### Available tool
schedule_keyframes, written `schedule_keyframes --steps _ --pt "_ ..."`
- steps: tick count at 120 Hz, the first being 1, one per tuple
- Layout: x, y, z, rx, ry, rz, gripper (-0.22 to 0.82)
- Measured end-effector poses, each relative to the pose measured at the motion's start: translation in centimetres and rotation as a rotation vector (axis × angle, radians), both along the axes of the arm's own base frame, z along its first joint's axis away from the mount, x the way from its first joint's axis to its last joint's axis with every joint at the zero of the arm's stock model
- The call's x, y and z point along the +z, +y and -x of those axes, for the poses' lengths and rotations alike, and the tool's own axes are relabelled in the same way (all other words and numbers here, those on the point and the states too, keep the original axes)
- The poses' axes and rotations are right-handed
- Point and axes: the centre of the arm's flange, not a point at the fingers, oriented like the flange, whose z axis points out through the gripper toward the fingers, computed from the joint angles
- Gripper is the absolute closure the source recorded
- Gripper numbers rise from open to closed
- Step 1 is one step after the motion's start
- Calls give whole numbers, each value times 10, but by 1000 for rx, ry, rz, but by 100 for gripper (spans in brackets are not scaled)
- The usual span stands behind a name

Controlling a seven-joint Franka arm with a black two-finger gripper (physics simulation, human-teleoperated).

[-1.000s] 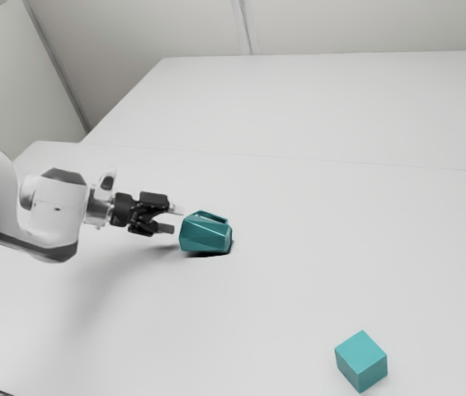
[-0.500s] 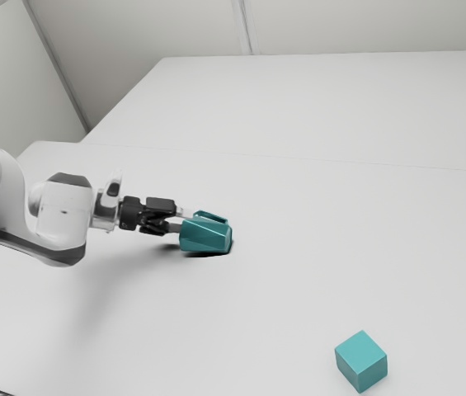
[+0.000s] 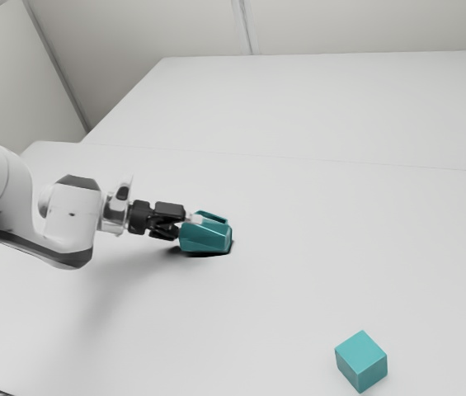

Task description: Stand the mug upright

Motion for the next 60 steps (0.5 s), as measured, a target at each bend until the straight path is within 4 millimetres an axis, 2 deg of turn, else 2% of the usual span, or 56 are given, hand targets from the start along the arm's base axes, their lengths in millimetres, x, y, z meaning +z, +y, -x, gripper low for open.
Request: schedule_keyframes --steps 12,21,28,50,60 --pt "-1 -3 0 -7 1 1 2" --pt "-2 -6 0 -12 3 2 6" --pt "-3 -7 0 -13 4 3 14" --pt "-1 -6 -1 -13 -1 3 49" --pt "1 -7 -1 -13 -4 3 60"
